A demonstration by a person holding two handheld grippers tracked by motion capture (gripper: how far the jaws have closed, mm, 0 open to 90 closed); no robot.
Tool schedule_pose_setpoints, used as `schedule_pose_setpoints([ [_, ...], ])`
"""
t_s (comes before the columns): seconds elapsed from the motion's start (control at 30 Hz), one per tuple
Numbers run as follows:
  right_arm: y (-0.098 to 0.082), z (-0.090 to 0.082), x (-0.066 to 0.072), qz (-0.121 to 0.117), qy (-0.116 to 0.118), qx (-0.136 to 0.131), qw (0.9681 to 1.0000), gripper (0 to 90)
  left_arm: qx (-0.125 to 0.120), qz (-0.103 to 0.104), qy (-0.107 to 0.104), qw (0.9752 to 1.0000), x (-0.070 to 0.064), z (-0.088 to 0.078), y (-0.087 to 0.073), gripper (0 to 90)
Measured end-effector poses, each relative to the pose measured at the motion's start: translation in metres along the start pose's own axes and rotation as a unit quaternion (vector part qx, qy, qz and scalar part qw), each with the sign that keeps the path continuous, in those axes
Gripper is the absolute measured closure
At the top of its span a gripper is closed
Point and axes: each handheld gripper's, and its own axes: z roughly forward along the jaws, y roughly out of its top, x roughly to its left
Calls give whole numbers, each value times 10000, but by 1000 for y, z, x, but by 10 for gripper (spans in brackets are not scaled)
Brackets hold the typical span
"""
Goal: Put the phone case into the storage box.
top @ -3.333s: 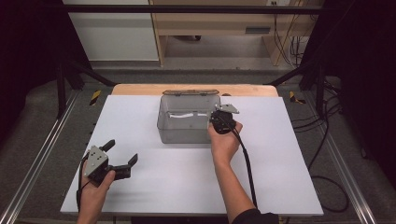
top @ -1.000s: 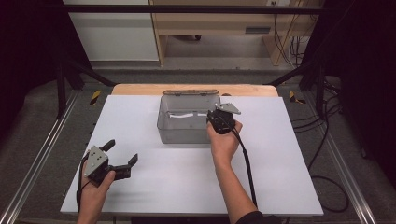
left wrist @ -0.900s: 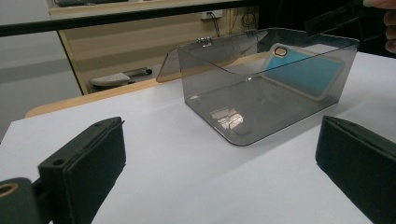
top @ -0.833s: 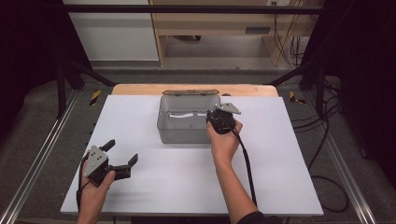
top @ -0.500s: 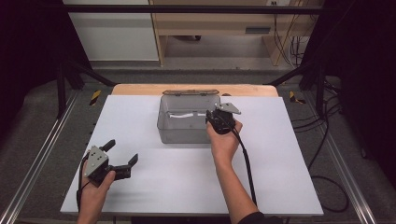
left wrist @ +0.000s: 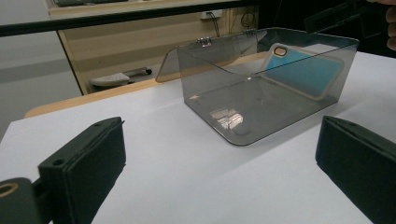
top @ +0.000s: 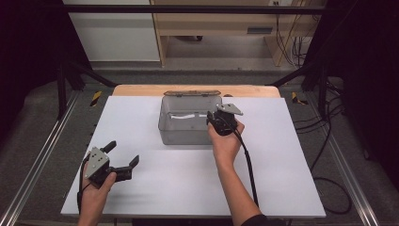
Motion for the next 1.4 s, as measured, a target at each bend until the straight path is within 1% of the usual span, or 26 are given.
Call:
schedule_pose_setpoints([
  [0.43,1,-2,0,21,2,-22,10000,500,2,0,-1,10000,0,0,0,20],
  [0.63,2,-4,0,-80,-64,-90,9999,455,6,4,-3,10000,0,0,0,20],
  [0.7,2,-4,0,-68,-66,-101,9999,437,5,9,-5,10000,0,0,0,20],
  [0.77,3,-5,0,-53,-61,-118,9999,430,8,7,-4,10000,0,0,0,20],
  [0.9,3,-6,0,-128,-63,-171,9998,427,2,1,-2,10000,0,0,0,20],
  [0.97,4,-6,0,-120,-42,-192,9997,414,4,2,-2,10000,0,0,0,20],
  [1.1,4,-7,-1,-137,-19,-189,9997,385,6,6,-3,10000,0,0,0,20],
  [1.4,6,-9,-2,-140,-72,-263,9995,300,7,21,-5,10000,-1,0,0,20],
])
